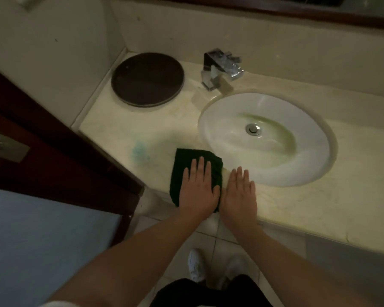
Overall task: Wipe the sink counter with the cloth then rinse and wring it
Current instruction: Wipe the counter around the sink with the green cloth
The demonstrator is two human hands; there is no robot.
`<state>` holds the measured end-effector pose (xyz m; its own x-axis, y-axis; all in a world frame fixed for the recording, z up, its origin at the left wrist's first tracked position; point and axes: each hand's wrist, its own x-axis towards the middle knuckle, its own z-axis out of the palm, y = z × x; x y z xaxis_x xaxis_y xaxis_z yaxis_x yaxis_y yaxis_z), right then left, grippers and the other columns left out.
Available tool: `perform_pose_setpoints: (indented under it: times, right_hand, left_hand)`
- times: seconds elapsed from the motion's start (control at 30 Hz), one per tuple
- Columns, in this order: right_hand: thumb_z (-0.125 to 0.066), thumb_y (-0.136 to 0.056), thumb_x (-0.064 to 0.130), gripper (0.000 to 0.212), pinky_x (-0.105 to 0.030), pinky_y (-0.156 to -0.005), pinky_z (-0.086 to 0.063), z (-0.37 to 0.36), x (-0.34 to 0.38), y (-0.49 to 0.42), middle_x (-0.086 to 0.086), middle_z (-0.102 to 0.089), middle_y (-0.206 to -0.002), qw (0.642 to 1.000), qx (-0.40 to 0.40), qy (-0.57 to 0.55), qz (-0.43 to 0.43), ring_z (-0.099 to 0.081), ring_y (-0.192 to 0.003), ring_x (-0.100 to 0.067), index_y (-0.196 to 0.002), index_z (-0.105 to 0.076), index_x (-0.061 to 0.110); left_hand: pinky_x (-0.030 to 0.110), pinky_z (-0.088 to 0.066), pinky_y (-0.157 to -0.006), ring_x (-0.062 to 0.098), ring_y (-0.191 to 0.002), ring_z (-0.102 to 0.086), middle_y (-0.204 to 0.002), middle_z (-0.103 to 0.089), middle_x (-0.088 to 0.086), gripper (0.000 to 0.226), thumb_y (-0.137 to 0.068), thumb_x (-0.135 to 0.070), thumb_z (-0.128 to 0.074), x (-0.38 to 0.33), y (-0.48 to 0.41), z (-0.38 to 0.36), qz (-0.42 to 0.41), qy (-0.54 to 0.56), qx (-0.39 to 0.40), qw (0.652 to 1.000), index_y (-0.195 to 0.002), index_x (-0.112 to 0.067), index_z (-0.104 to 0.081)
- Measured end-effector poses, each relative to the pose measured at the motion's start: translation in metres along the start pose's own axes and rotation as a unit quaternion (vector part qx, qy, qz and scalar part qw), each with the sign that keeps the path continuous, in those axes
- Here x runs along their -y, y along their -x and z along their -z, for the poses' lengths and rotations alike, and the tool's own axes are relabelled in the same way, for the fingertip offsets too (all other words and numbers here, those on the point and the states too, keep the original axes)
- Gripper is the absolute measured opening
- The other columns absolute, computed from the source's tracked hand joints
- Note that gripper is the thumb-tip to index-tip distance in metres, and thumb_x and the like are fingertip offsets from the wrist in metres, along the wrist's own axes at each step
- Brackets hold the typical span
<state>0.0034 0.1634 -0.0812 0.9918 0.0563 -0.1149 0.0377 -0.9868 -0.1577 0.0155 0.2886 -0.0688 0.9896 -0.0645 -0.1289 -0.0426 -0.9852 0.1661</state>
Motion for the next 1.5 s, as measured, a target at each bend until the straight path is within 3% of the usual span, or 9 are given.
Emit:
perform_pose_setpoints:
  times: [0.13,0.33,0.47,0.63,0.87,1.13,1.37,1.5]
  right_hand:
    - [-0.025,-0.096,0.029,0.061,-0.047,-0.117,-0.020,0.004,0.008,-0.011,-0.022,-0.027,-0.156,0.997,-0.013,0.004,0.075,-0.023,-0.146,-0.035,-0.147,-0.031,-0.003]
    - [-0.029,-0.096,0.029,0.060,-0.044,-0.119,-0.020,0.006,0.055,-0.047,-0.021,-0.028,-0.156,0.979,0.013,-0.011,0.203,-0.024,-0.146,-0.034,-0.148,-0.031,-0.002]
    - [-0.024,-0.096,0.029,0.061,-0.043,-0.119,-0.021,0.003,0.066,-0.062,-0.019,-0.028,-0.156,0.973,0.029,-0.019,0.226,-0.024,-0.146,-0.033,-0.149,-0.029,-0.001]
    - [-0.024,-0.096,0.031,0.062,-0.039,-0.119,-0.011,0.003,0.065,-0.064,-0.017,-0.024,-0.159,0.973,0.023,-0.019,0.228,-0.020,-0.148,-0.028,-0.151,-0.024,0.002]
    - [-0.028,-0.096,0.030,0.062,-0.038,-0.119,-0.010,0.003,0.067,-0.064,-0.013,-0.024,-0.159,0.977,0.039,-0.033,0.206,-0.016,-0.149,-0.025,-0.152,-0.024,0.004]
    - [-0.040,-0.095,0.026,0.059,-0.036,-0.121,-0.013,0.008,0.069,-0.063,-0.011,-0.028,-0.158,0.978,0.034,-0.049,0.199,-0.020,-0.148,-0.025,-0.149,-0.032,0.005]
    - [-0.040,-0.094,0.023,0.058,-0.039,-0.121,-0.015,0.008,0.069,-0.059,-0.016,-0.031,-0.156,0.982,0.005,-0.068,0.175,-0.023,-0.147,-0.028,-0.148,-0.034,0.002]
    - [-0.036,-0.095,0.024,0.060,-0.045,-0.121,-0.014,0.010,0.053,-0.048,-0.020,-0.025,-0.157,0.998,-0.032,-0.051,0.026,-0.017,-0.148,-0.033,-0.149,-0.027,-0.002]
  left_hand:
    - [0.049,-0.013,-0.119,0.033,-0.148,-0.015,-0.159,-0.017,0.019,0.072,-0.092,-0.045,-0.024,0.009,0.020,-0.004,0.045,0.008,-0.018,0.999,-0.152,-0.006,-0.019]
    - [0.045,-0.001,-0.120,0.031,-0.149,0.000,-0.161,-0.004,0.018,0.076,-0.091,-0.045,-0.019,0.039,0.015,0.001,0.256,0.048,-0.029,0.965,-0.153,-0.003,-0.005]
    - [0.044,-0.003,-0.121,0.034,-0.148,0.002,-0.161,-0.002,0.020,0.075,-0.093,-0.040,-0.027,0.081,-0.002,0.011,0.337,0.081,-0.049,0.937,-0.152,0.000,-0.003]
    - [0.043,-0.002,-0.121,0.034,-0.148,0.004,-0.161,0.003,0.020,0.072,-0.097,-0.039,-0.028,0.147,-0.037,0.029,0.365,0.091,-0.048,0.925,-0.152,-0.001,0.001]
    - [0.046,-0.006,-0.121,0.035,-0.148,-0.001,-0.160,-0.003,0.022,0.073,-0.096,-0.041,-0.023,0.238,-0.093,0.054,0.302,0.000,-0.019,0.953,-0.152,0.001,-0.002]
    - [0.048,-0.012,-0.120,0.037,-0.147,-0.008,-0.160,-0.010,0.021,0.071,-0.098,-0.043,-0.029,0.249,-0.126,0.063,0.180,-0.057,-0.007,0.982,-0.152,-0.001,-0.010]
    - [0.049,-0.013,-0.120,0.038,-0.147,-0.010,-0.159,-0.010,0.024,0.073,-0.096,-0.045,-0.023,0.185,-0.118,0.058,0.039,-0.047,0.012,0.998,-0.151,0.000,-0.010]
    - [0.050,-0.013,-0.119,0.038,-0.147,-0.007,-0.159,-0.008,0.024,0.074,-0.094,-0.044,-0.023,0.110,-0.091,0.042,-0.008,-0.027,0.030,0.999,-0.152,0.000,-0.010]
